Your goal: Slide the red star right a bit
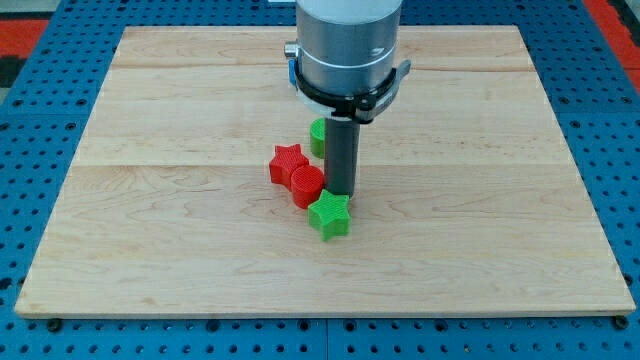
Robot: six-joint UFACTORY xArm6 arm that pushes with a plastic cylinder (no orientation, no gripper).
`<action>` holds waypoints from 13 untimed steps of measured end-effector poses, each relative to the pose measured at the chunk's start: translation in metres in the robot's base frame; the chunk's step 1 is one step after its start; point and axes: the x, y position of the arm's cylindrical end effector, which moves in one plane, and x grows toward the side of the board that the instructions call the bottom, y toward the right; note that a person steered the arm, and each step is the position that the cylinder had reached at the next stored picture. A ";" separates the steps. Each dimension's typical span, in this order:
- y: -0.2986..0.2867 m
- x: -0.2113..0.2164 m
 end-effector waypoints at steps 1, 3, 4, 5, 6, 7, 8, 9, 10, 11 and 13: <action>0.022 0.000; 0.041 -0.004; 0.040 0.010; 0.040 0.021; 0.079 0.033; 0.071 0.093; 0.024 0.128; -0.083 0.124; -0.191 0.110; -0.218 0.067; -0.138 -0.034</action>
